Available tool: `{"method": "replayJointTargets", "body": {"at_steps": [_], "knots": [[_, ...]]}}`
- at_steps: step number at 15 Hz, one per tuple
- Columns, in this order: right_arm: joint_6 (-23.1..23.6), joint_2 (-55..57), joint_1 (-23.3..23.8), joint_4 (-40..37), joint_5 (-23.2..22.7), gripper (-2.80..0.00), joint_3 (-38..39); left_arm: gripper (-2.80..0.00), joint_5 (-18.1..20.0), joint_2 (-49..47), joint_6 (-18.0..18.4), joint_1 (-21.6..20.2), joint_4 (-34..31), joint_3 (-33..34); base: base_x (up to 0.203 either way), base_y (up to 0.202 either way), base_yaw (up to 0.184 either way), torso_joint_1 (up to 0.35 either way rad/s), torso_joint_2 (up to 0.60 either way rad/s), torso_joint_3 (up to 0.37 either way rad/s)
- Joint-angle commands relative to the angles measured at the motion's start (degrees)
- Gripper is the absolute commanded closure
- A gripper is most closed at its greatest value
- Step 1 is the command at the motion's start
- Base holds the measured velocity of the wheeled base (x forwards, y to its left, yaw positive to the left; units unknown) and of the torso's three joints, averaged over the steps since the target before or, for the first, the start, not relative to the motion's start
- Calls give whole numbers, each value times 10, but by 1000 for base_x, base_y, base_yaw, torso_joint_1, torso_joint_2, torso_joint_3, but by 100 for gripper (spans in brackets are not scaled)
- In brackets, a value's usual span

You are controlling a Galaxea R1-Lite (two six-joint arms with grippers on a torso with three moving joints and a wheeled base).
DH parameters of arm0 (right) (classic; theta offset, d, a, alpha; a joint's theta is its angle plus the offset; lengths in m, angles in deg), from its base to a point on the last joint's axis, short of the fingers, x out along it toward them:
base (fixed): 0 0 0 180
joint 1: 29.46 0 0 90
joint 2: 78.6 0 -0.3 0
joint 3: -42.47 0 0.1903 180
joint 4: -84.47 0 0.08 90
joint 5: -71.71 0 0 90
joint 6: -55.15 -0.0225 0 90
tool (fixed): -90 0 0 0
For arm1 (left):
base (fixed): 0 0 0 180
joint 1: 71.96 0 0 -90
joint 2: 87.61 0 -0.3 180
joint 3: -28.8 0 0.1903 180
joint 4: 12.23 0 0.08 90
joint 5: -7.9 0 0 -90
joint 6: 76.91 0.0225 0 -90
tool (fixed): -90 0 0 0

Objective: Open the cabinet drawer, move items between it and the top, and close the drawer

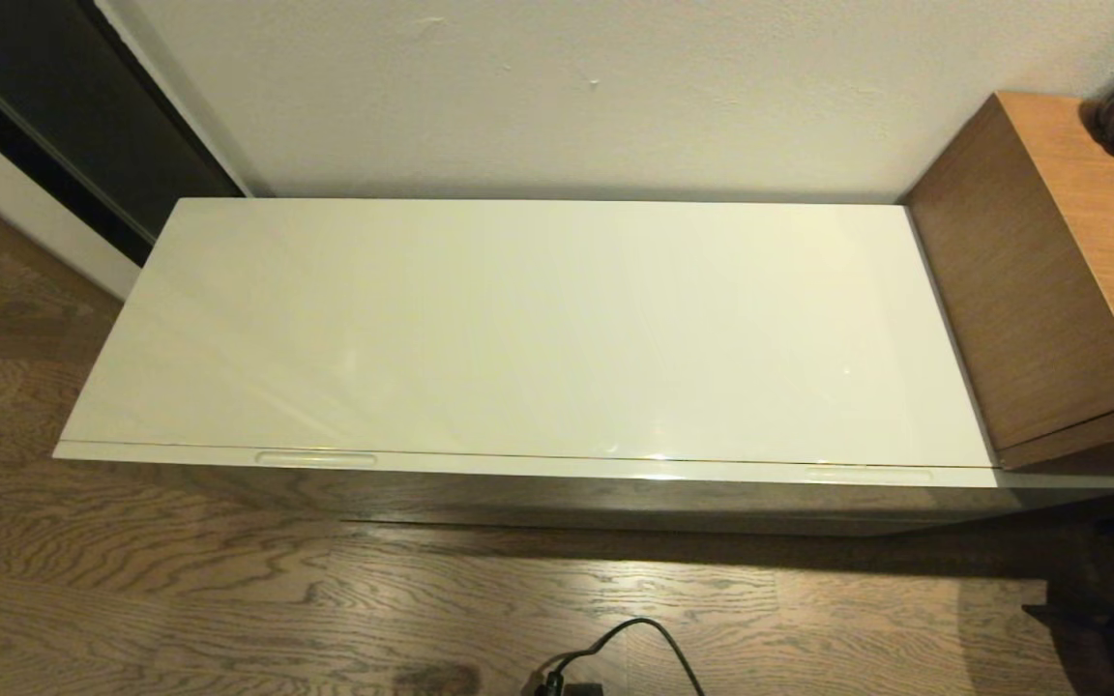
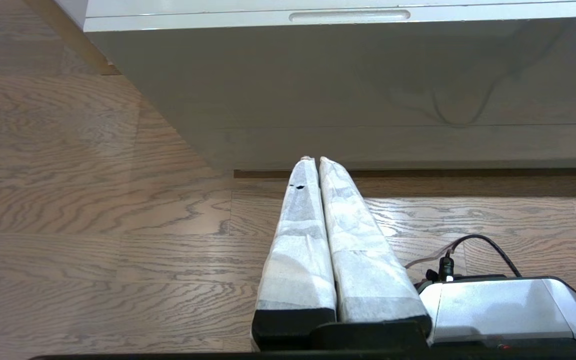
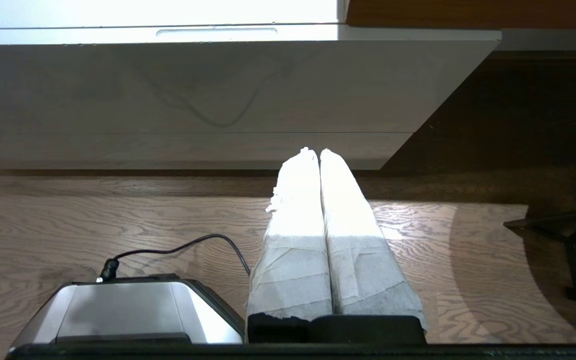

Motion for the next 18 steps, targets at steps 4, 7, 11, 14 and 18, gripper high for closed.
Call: {"method": "replayJointTargets", "body": {"at_steps": [4,7,11,14,18], "knots": [[1,0,0,0,0,0,0,0,0,-1,0,0,0,0,0,0,0,0,0,0],[0,0,0,0,0,0,0,0,0,-1,0,0,0,0,0,0,0,0,0,0],[1,0,0,0,0,0,0,0,0,-1,0,0,0,0,0,0,0,0,0,0],[1,0,0,0,0,0,0,0,0,-1,0,0,0,0,0,0,0,0,0,0],[1,0,0,0,0,0,0,0,0,-1,0,0,0,0,0,0,0,0,0,0]]}}
